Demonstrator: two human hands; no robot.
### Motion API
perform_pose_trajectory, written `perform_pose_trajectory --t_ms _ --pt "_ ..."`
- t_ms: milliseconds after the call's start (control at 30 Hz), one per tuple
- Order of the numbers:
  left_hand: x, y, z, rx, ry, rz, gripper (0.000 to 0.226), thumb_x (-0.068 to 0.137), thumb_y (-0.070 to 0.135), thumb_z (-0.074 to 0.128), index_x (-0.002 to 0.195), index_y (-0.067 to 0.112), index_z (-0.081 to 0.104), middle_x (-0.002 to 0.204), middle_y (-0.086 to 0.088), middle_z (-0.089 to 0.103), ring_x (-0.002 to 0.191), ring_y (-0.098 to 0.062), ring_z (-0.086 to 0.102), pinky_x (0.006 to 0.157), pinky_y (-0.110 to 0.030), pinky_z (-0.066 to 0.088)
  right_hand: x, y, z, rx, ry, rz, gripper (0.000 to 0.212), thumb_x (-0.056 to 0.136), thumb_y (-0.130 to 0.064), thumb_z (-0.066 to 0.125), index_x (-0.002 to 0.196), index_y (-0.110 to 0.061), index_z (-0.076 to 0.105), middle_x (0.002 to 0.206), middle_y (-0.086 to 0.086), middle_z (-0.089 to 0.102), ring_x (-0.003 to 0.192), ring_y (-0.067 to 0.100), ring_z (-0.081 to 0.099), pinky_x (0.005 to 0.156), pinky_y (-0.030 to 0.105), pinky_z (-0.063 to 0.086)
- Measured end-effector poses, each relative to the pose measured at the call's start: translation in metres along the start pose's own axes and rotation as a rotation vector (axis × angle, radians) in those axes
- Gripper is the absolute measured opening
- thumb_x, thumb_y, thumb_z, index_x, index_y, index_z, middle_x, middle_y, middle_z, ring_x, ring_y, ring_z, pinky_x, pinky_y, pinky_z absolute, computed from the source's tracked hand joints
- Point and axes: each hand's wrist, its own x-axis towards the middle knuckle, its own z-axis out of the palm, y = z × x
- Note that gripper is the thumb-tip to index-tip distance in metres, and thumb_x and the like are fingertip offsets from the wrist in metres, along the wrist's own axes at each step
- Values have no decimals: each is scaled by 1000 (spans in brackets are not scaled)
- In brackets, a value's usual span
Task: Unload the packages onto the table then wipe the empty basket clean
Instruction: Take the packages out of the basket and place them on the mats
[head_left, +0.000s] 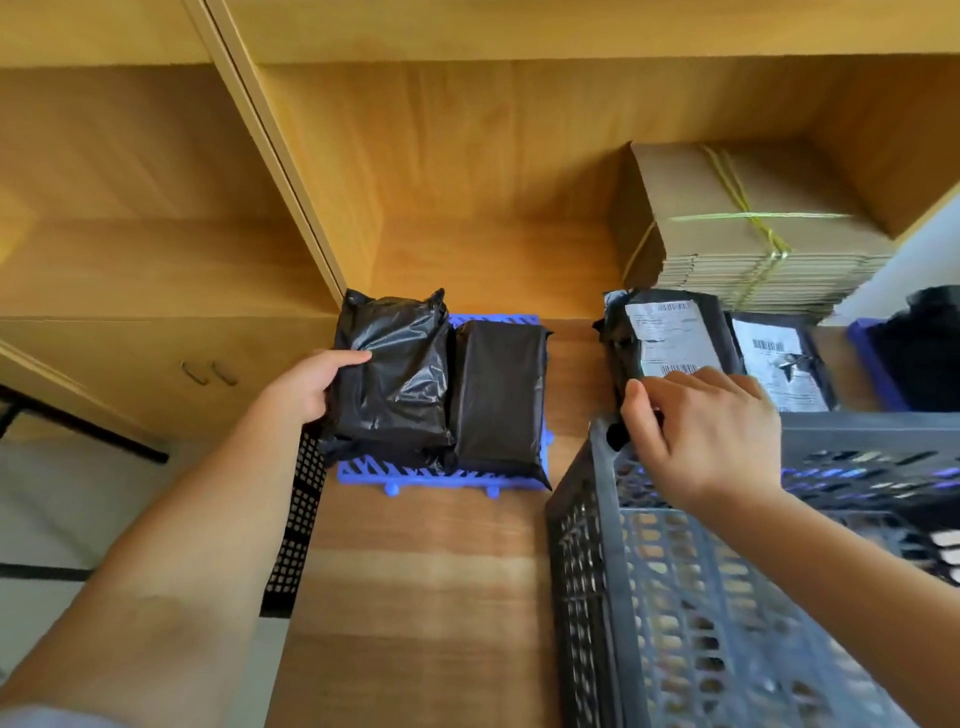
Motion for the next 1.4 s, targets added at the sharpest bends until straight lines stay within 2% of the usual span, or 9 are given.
perform_pose_trajectory --t_ms 167,333,400,533,700,867,1067,1267,1400 --pt "-11 1 19 146 176 132 36 78 33 83 105 15 67 114 -6 70 102 -26 64 96 -43 50 -1 1 1 10 29 10 49 96 -41 34 52 -22 44 49 -6 43 56 24 45 64 34 32" --pt "-51 22 46 283 415 350 63 90 32 70 146 18 44 148 -7 47 130 -29 49 104 -43 44 0 -2 -1 80 -1 35 48 94 -39 40 53 -19 56 51 -3 53 57 24 51 64 33 35" --pt "-83 37 68 254 439 514 50 96 26 64 142 18 49 142 -2 53 128 -23 51 102 -34 43 0 -2 -8 299 0 51 45 94 -36 46 57 -16 60 53 -1 56 54 23 52 65 37 43" --pt "-166 58 128 151 136 736 21 98 7 54 105 18 69 101 0 73 90 -10 69 86 -26 56 -16 10 -54 875 38 275 37 99 -25 55 73 0 65 66 14 62 63 30 56 58 42 46" --pt "-266 64 220 186 -274 923 25 96 0 55 93 17 72 84 0 75 78 -12 71 73 -21 58 -60 75 -129 831 103 349 36 98 -23 58 72 0 67 68 21 62 65 37 57 56 44 44" --pt "-332 42 316 234 -649 775 18 98 3 56 98 11 72 88 -6 76 82 -18 70 77 -32 59 -80 206 -182 608 149 529 36 93 -24 58 67 -1 66 62 16 65 55 16 56 56 36 46" --pt "-377 -6 435 424 -704 566 18 95 22 64 112 18 69 108 -4 73 103 -18 68 92 -35 55 -121 377 -181 525 157 949 24 80 -24 59 70 -5 70 65 17 67 58 20 57 58 33 46" --pt "-400 -47 573 302 -709 193 91 82 52 72 154 18 29 153 2 37 133 -19 41 110 -49 39 -228 470 -132 562 -251 1224 28 87 -18 70 108 1 68 82 15 64 72 26 60 65 29 43" --pt "-405 -65 633 242 -588 151 104 77 54 75 157 23 16 156 8 30 126 -15 40 110 -50 37 -272 496 -97 692 -350 1364 12 95 -7 59 105 -4 54 78 4 51 64 11 49 51 20 40"
